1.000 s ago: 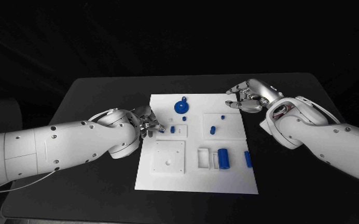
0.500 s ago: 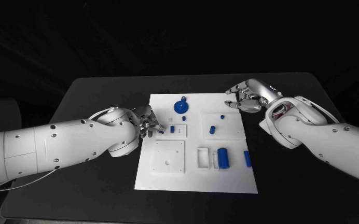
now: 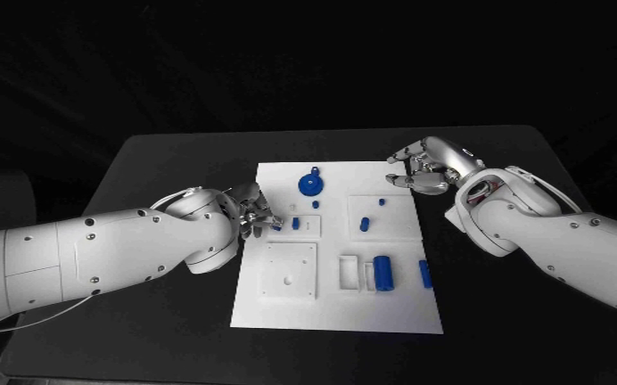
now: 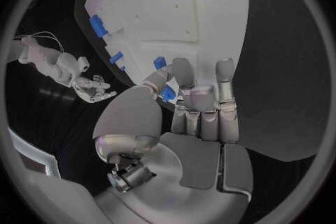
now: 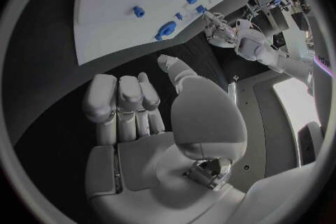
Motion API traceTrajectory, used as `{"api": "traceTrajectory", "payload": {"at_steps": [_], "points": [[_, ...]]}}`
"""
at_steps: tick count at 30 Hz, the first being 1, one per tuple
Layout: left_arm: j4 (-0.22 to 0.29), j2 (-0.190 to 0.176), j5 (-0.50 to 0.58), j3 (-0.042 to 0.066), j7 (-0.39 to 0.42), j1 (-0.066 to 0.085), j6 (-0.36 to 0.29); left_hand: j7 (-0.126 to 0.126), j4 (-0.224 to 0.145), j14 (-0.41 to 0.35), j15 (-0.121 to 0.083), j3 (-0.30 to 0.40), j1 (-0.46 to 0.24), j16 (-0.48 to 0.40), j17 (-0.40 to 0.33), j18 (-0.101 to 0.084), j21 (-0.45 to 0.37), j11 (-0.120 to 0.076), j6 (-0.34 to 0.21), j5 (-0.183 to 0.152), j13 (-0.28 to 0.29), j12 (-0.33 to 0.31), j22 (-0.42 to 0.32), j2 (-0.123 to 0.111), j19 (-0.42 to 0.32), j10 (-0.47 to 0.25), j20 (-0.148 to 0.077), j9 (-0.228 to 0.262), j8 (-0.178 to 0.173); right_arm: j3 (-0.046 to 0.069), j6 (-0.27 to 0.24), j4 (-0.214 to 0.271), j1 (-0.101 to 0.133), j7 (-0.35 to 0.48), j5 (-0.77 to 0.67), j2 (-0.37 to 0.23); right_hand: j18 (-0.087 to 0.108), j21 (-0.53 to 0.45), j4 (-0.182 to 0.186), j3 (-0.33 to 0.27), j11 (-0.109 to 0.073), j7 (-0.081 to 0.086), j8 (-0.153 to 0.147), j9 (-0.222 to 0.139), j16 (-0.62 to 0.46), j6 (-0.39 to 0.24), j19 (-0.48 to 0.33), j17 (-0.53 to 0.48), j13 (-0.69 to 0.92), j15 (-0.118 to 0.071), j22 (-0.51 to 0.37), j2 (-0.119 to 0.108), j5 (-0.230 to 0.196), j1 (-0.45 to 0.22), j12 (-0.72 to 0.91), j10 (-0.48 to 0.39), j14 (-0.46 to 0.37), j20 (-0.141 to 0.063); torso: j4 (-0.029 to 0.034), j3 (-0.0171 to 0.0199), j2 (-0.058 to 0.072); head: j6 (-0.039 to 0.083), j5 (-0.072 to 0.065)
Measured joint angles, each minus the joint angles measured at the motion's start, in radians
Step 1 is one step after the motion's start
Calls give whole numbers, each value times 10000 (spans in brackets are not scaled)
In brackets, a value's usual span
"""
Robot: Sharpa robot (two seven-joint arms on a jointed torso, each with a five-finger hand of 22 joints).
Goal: Assemble the parts on the task board
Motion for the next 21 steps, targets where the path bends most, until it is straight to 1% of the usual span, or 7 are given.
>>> {"api": "traceTrajectory", "payload": {"at_steps": [6, 8, 11, 21], "points": [[120, -81, -8, -54, 82, -69, -454, 0, 8, 2, 2, 52, 0, 0, 50, 0, 0, 0, 0, -9, 0, 0, 0, 0, 0, 0, 0, 33, -25, 0, -1, 3, -1, 1, 0, -7, 1, 0, 0, 0, 0, 0, 0, 0, 0, 0, 0, 0, 0, 0, -1, 0, 0, 0, 0, 0, 0, 0, 6, -7, -2, 13, 4], [146, -97, -3, -71, 105, -91, -603, 0, 8, 3, 2, 52, 40, 0, 66, 0, 0, 0, 0, -20, -1, 48, -1, -40, 3, 0, -2, 32, -32, 0, -1, 5, -1, 2, 0, -8, 0, 0, 0, 0, 0, 0, 0, 0, 0, 0, 0, 0, 0, 0, -1, 0, 0, 0, 0, 0, 0, 0, 6, -7, -3, 13, 11], [155, -99, 10, -82, 128, -110, -771, 0, 7, 5, 4, 53, 41, 0, 66, 0, 0, 0, 0, 17, -1, 49, -1, -40, 38, 0, -36, 14, -57, 0, -1, 6, -1, 2, 0, -9, 1, 1, 0, 0, 1, -2, 0, 0, 0, -2, 0, 0, 0, 0, -1, 0, 0, 0, 0, 0, 0, 0, 5, -7, -3, 14, 24], [122, -41, 36, -98, 134, -137, -1058, 0, 18, 20, 19, 99, 41, 0, 65, 0, 0, 0, 0, 17, -2, 49, -1, -39, 38, 0, -36, 31, -14, 0, 0, 12, -2, 2, 0, -13, 0, -60, 0, 0, 16, 23, 0, 0, 0, 23, 0, 0, 0, 0, -2, 0, -1, 0, 0, 16, 0, 0, 1, -1, 5, -3, 48]]}}
